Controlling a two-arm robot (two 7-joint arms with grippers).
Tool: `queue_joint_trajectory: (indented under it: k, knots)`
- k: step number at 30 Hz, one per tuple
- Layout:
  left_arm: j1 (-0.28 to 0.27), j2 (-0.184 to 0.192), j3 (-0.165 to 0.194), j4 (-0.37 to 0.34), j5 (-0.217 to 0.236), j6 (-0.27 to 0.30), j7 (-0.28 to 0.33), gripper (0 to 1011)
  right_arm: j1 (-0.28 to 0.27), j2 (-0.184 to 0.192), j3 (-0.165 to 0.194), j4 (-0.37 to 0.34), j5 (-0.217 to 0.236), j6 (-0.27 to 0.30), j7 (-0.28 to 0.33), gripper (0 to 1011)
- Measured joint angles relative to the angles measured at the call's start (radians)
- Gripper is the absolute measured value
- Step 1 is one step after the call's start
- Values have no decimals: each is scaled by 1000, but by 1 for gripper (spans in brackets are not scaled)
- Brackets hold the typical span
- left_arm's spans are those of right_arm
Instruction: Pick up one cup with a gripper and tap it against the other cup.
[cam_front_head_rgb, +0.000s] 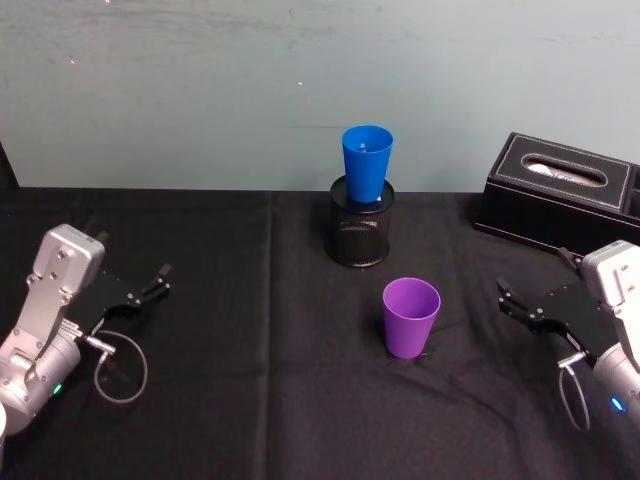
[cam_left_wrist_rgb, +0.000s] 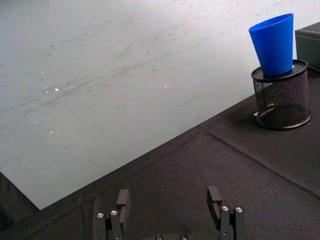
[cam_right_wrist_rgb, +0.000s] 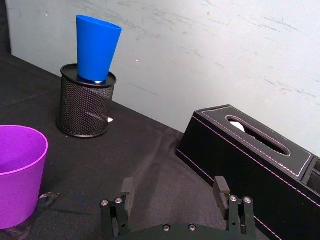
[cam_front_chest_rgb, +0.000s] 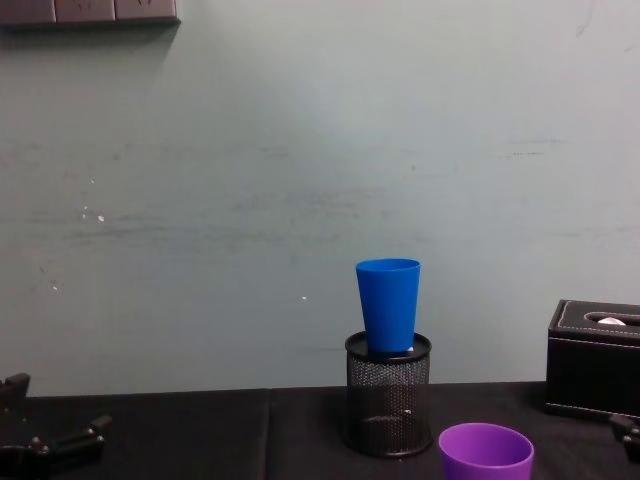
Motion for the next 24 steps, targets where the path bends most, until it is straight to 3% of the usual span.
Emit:
queue_joint_trajectory:
  k: [24]
  knots:
    - [0, 0, 0, 0, 0, 0, 0, 1011, 0, 0, 0, 0, 0, 0, 0, 1003]
